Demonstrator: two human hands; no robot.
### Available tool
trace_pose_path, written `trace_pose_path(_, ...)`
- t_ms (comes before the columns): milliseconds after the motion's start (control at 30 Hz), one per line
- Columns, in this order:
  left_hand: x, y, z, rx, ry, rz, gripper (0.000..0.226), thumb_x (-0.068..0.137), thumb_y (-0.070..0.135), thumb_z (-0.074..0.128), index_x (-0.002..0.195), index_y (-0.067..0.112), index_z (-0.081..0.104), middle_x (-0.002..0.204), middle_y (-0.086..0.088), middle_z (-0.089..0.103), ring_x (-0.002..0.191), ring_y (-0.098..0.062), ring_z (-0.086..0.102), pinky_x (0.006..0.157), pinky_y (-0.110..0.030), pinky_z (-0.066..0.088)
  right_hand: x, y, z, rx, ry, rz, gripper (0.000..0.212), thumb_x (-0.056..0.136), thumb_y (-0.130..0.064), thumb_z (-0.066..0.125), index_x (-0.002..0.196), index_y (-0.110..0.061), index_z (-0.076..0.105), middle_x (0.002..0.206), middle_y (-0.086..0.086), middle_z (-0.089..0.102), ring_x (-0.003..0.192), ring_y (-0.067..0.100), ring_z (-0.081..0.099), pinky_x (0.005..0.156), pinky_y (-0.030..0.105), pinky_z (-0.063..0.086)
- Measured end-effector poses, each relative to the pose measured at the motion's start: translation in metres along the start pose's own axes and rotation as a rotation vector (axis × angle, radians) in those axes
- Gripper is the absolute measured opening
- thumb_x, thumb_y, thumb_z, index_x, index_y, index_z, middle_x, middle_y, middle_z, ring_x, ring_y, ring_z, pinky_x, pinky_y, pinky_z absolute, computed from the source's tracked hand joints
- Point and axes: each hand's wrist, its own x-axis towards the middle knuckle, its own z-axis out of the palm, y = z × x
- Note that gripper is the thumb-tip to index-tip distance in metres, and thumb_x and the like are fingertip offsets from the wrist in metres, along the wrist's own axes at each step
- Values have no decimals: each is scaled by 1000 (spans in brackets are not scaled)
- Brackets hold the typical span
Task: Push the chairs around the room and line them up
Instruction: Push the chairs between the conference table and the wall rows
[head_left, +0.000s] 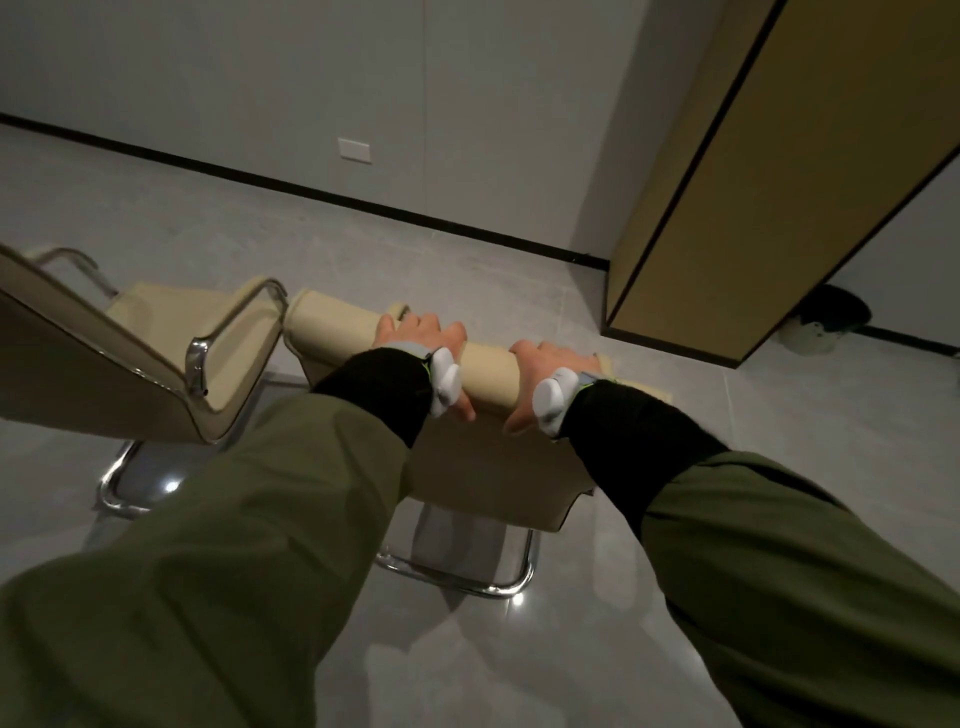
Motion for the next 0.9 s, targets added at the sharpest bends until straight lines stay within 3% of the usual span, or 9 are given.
trace_pose_path(167,-4,1,5,-26,38,7,92,46,79,78,119,32,47,107,-2,47,112,-29,46,100,-50,32,-1,6,1,21,38,-45,100,53,-66,82,139,-36,39,122,-2,55,109,27,58,81,36,45)
trace_pose_path(633,-37,27,10,-32,-16,-77,95,49,72,82,125,29,44,120,-7,49,117,-31,44,102,-51,32,-26,18,12,21,13,-89,98,54,-66,82,137,-35,40,121,-2,57,108,27,59,76,35,37)
trace_pose_path(900,-59,58,21,-71,-13,-191,85,51,67,79,121,33,43,122,-6,48,119,-33,43,104,-55,31,-44,41,20,-2,26,-203,100,54,-66,81,138,-33,40,121,1,57,107,30,60,74,34,43)
